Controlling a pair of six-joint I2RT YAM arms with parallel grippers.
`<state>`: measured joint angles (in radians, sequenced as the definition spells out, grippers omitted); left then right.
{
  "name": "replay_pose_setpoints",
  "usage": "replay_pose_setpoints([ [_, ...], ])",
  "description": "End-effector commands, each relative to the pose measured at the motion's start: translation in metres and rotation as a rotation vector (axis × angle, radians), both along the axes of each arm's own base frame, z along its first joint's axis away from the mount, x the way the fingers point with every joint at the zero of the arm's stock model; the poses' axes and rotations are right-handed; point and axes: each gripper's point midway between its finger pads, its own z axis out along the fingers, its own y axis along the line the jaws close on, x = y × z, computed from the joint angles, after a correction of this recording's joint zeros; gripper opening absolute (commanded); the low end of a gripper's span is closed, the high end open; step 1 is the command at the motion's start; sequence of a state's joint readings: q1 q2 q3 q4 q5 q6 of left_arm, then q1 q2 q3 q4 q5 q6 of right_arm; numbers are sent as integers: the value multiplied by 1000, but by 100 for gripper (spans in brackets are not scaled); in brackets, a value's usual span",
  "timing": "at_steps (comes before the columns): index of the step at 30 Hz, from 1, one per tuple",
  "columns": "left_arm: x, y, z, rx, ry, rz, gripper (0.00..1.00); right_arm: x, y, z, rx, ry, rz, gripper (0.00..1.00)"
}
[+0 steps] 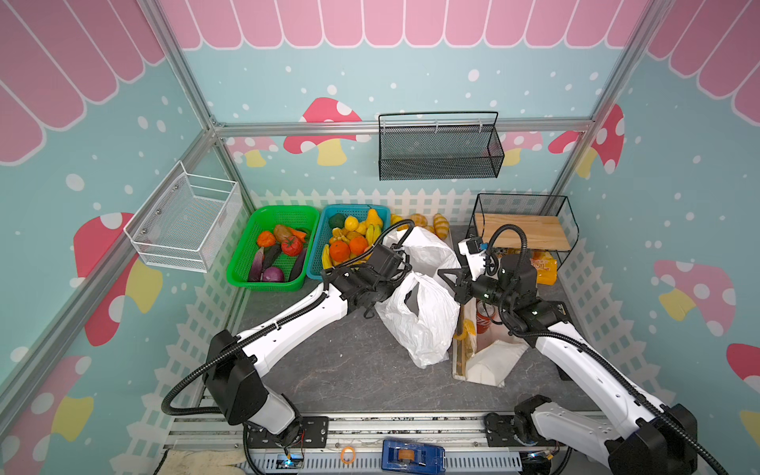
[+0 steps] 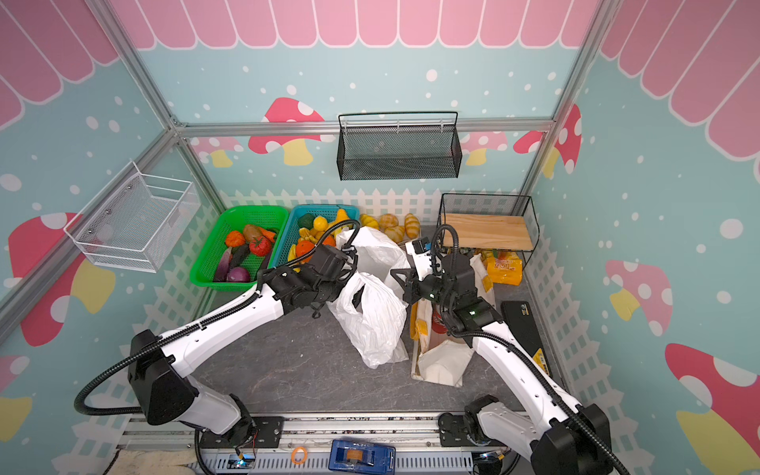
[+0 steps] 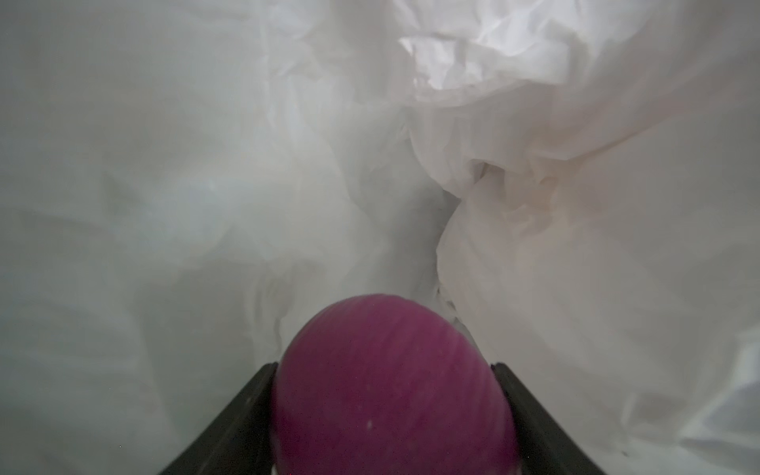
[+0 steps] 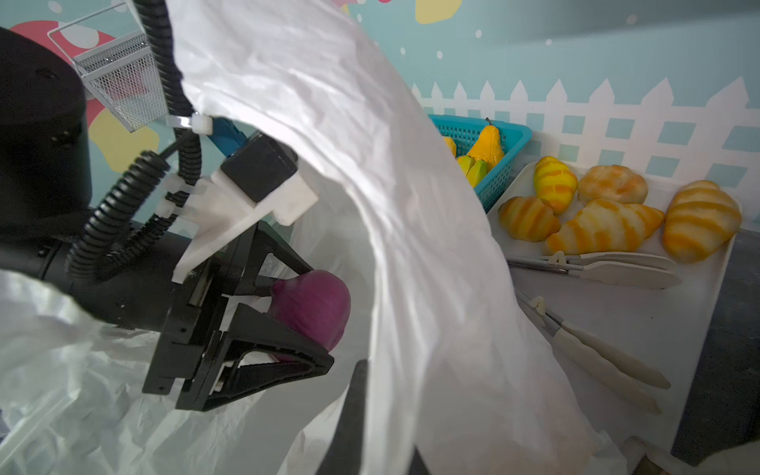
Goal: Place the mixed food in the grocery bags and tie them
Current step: 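Open the left gripper to drop the onion into the white bag, then move the left gripper back over the green basket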
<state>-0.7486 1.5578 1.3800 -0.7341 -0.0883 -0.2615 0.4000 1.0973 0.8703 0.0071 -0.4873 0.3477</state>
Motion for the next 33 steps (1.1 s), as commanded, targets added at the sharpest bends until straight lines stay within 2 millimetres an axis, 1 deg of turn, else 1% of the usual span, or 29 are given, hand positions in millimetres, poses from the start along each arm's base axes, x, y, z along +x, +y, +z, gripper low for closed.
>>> replay_pose_setpoints([
  [1,0,15,-29,141,21,2,67,2,1,6,0,-19,5,0],
  [4,2,16,-39,164,35,8,70,3,-2,8,-5,-30,-13,0],
  [7,2,12,-34,134,28,-1,74,5,-2,7,-11,-28,-17,0],
  [12,-2,3,-15,39,-11,-38,84,9,-4,0,-39,-22,-35,0],
  [16,-8,-1,1,-33,-25,-69,89,11,-3,0,-41,-21,-35,0],
  [19,-10,0,13,-75,-35,-77,91,13,-3,0,-43,-20,-35,0],
  [23,-18,2,38,-161,-55,-107,90,16,-6,-4,-61,-13,-58,0],
  [26,-24,10,62,-281,-61,-120,89,21,-9,-8,-75,-1,-85,0],
  [29,-29,25,84,-437,-50,-114,87,24,-10,-13,-82,14,-101,0],
  [31,-30,39,93,-513,-41,-97,87,26,-10,-16,-86,22,-106,0],
  [33,-25,62,97,-555,-40,-37,85,28,-10,-16,-87,23,-106,0],
])
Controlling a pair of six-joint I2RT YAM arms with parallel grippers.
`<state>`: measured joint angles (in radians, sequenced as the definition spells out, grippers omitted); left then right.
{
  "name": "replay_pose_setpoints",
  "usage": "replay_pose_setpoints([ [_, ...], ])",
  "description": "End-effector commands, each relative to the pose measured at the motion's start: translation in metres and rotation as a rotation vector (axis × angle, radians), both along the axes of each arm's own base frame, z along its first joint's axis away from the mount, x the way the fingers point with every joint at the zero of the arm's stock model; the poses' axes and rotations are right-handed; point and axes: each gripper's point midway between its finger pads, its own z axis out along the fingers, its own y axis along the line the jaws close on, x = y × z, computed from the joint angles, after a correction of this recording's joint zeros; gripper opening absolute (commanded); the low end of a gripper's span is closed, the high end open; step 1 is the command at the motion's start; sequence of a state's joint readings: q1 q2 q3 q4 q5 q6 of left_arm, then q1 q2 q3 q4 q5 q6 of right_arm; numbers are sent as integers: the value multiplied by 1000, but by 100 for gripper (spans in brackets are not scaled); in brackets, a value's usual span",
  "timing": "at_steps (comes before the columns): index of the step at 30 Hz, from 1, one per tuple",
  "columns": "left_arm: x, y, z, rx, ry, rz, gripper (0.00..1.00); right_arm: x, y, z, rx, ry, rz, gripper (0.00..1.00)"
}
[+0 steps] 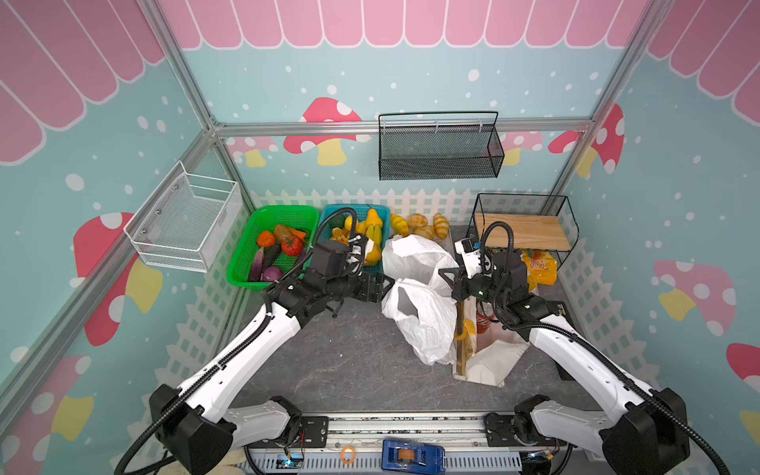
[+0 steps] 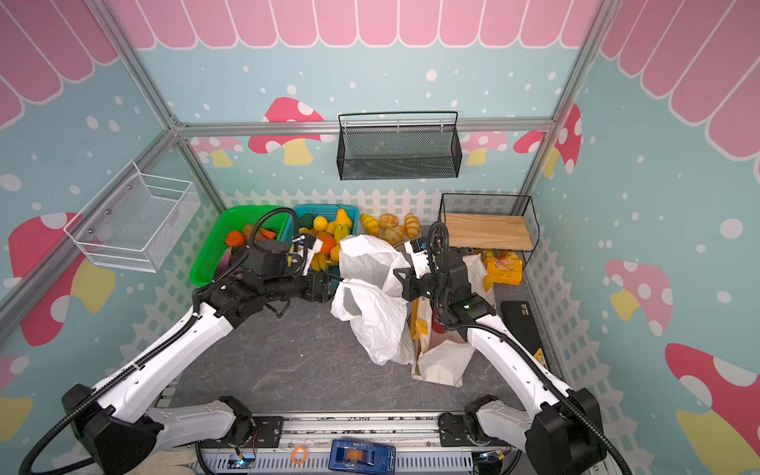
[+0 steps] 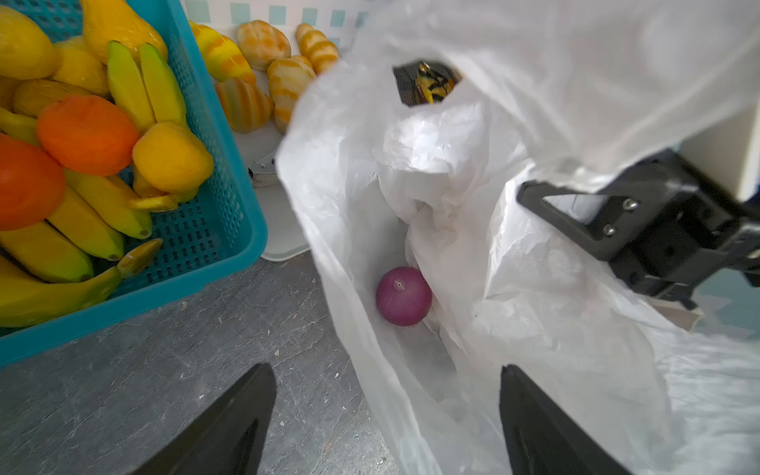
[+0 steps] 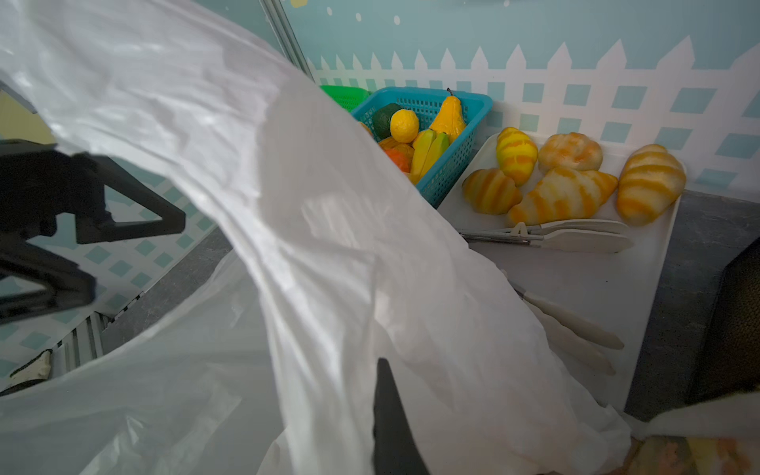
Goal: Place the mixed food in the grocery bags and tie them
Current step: 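Move the left gripper back over the green basket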
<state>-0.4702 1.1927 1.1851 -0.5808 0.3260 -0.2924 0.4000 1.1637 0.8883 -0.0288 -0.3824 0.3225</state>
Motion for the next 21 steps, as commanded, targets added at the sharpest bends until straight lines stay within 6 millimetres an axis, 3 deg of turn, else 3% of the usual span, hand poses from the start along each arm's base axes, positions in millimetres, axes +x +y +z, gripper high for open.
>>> replay_pose_setpoints([
  [1,-3,20,12,-140,39,11,85,7,-1,9,-8,-22,-13,0],
  [4,20,81,3,-141,66,280,85,7,1,12,-4,-32,-4,0],
  [8,50,169,-13,30,65,665,84,5,5,16,14,-54,23,0],
  [17,134,270,-61,238,123,1031,85,3,12,10,17,-77,74,0],
  [21,178,289,-88,301,160,1036,85,1,15,12,20,-86,98,0],
])
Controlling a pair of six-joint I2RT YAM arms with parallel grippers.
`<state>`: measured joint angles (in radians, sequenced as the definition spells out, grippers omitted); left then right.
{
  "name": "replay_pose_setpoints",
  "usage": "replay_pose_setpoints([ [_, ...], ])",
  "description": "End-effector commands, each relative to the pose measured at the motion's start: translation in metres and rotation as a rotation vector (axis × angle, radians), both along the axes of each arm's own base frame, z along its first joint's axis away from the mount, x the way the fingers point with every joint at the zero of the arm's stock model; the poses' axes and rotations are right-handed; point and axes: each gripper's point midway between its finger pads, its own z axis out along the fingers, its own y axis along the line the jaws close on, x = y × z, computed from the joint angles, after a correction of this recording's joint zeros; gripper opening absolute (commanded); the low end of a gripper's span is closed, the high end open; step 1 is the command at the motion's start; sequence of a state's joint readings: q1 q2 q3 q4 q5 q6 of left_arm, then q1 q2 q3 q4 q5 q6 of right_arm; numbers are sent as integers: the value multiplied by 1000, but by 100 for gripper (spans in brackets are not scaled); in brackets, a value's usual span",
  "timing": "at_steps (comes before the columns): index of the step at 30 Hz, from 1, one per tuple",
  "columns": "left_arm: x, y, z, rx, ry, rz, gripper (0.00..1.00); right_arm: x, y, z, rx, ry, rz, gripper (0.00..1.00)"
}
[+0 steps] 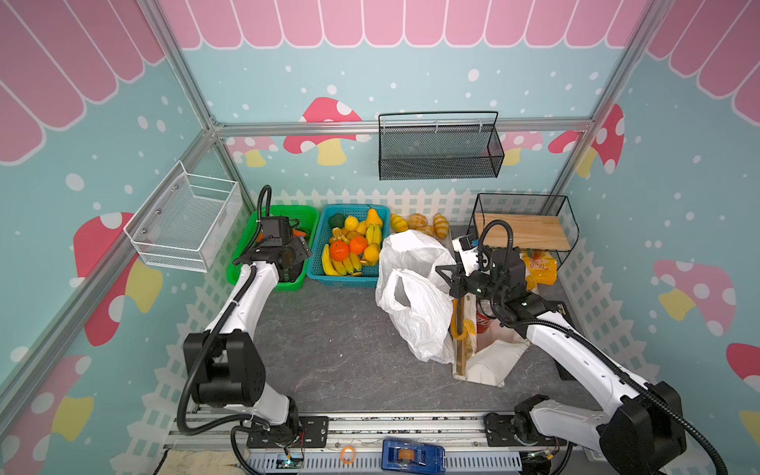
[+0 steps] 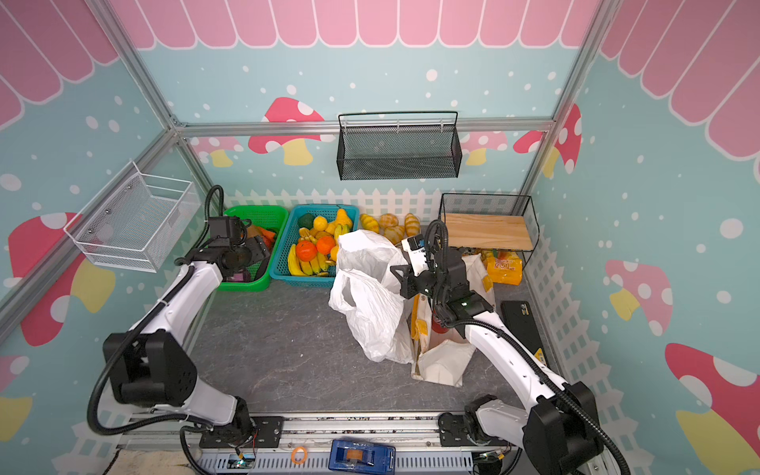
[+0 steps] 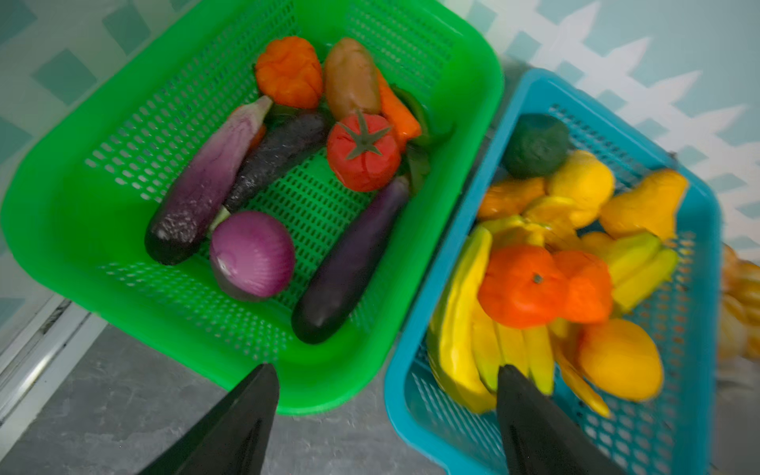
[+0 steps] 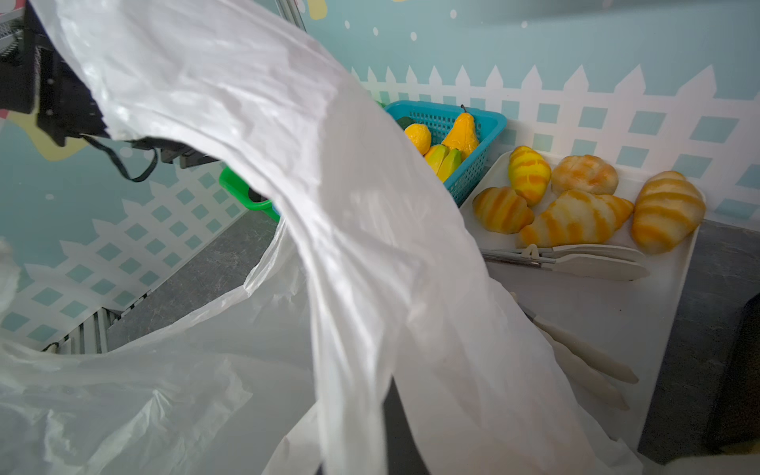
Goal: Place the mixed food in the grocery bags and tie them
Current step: 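Move the left gripper back over the green basket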
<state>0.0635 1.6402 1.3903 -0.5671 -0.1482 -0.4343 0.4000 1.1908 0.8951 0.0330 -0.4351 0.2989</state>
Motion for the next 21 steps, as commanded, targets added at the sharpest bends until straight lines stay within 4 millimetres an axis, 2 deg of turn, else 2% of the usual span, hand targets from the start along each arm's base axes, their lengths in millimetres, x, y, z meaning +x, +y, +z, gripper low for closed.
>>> replay_pose_setpoints([
  [1,34,22,-9,75,14,36,85,-2,5,3,3,-38,44,0],
  [4,61,28,-30,105,61,26,85,-1,6,2,1,-37,46,0],
  [10,96,47,-66,133,140,28,88,1,4,-2,-14,-36,34,0],
  [14,110,55,-88,124,182,20,89,3,5,-6,-18,-22,37,0],
  [21,131,58,-126,57,236,-21,91,5,6,-11,-25,-5,34,0],
])
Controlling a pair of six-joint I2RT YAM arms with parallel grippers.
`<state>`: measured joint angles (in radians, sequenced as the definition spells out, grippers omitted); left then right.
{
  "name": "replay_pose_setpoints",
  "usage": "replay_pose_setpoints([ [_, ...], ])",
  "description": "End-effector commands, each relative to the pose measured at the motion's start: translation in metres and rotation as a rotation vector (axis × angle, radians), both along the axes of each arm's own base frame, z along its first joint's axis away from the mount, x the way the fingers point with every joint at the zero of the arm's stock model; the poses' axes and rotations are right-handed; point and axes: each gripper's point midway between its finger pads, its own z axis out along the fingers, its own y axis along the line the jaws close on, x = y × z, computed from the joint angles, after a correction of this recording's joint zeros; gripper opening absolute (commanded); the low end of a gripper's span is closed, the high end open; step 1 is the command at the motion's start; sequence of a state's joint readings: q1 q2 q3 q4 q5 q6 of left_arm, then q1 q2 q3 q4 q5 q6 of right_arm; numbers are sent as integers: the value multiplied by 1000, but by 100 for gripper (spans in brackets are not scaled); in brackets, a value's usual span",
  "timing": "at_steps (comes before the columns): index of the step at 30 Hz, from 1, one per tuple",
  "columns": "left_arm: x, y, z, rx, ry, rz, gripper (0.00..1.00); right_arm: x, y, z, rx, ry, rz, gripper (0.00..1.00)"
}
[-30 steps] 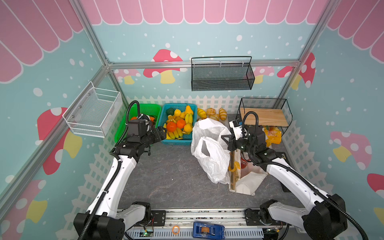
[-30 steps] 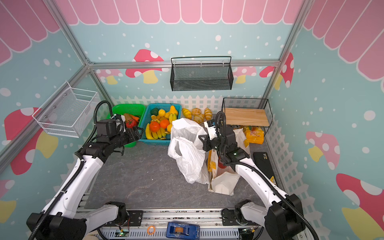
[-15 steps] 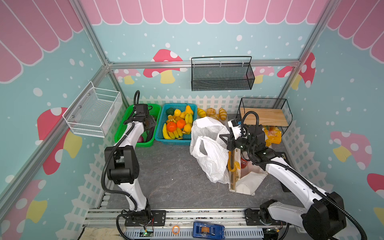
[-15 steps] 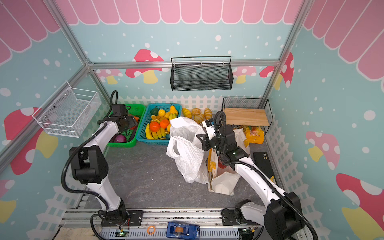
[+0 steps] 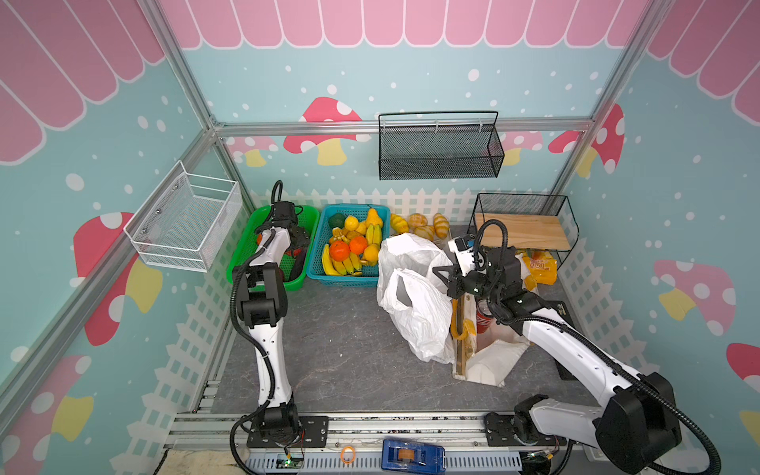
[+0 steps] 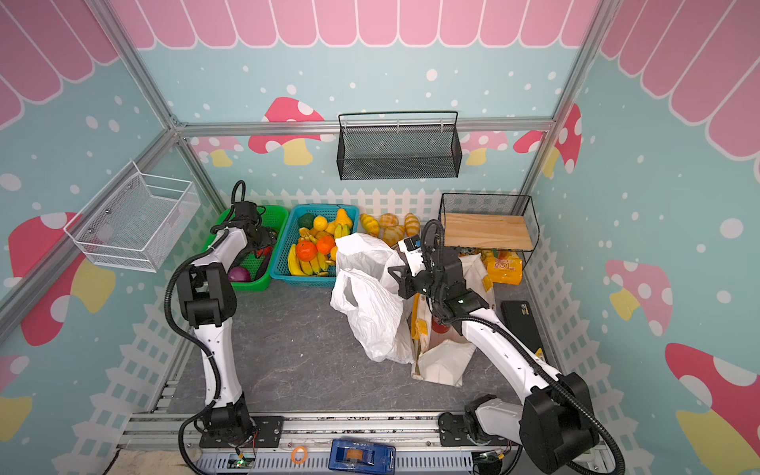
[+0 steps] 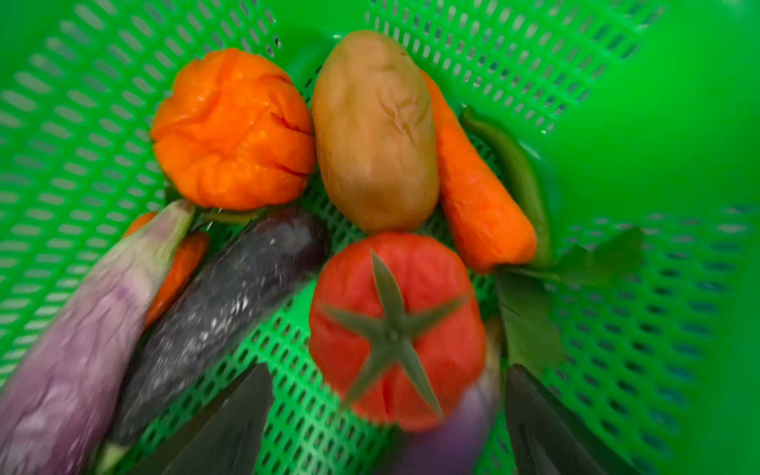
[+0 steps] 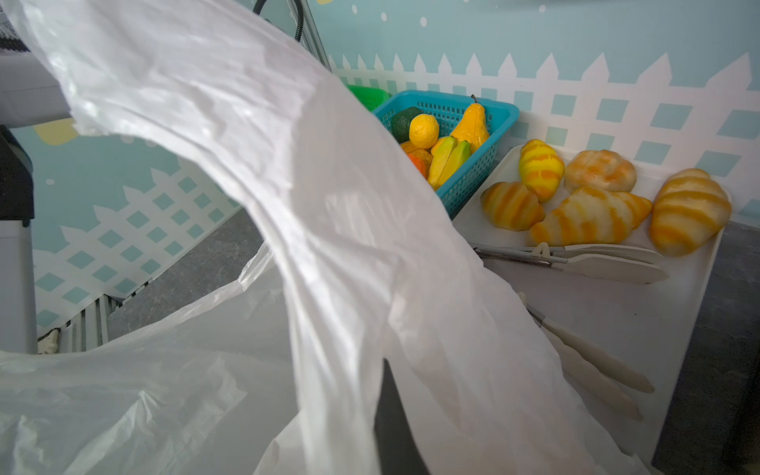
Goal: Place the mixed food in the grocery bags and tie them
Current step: 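Move the left gripper back over the green basket, then grasp the red tomato in the green basket with the left gripper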
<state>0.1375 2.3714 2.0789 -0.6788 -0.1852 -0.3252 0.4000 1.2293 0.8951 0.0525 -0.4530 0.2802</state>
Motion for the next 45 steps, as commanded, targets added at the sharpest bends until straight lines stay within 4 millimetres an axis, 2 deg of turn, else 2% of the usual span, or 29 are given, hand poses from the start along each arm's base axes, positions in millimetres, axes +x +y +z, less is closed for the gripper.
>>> replay_pose_setpoints([
  [1,0,-2,-15,-28,60,-33,91,0,1,-1,-12,-11,12,0],
  [9,6,1,-31,-71,73,-23,87,1,0,-5,-19,2,4,0],
  [13,1,5,-21,-52,70,-4,80,1,0,-4,-17,1,4,0],
  [17,-4,6,19,-37,9,17,74,0,-1,-2,-13,-2,4,0],
  [21,-17,-5,78,-18,-95,17,71,-1,0,2,-8,-8,5,0],
  [23,-31,-15,106,-9,-146,14,70,-1,-1,1,-8,-8,4,0],
  [26,-66,-38,141,-5,-233,11,70,-2,-2,1,-13,-13,-4,0],
  [29,-110,-72,165,-68,-353,-18,67,-1,-4,2,-14,-15,-15,0],
  [35,-195,-171,189,-319,-514,-265,63,-1,-4,6,-16,-15,-9,0],
  [37,-219,-213,195,-387,-522,-405,62,-2,-4,8,-20,-20,-7,0],
  [43,-269,-346,210,-545,-497,-859,62,-2,-4,10,-24,-30,0,0],
  [45,-277,-378,207,-562,-466,-968,61,-4,-4,14,-17,-33,0,0],
])
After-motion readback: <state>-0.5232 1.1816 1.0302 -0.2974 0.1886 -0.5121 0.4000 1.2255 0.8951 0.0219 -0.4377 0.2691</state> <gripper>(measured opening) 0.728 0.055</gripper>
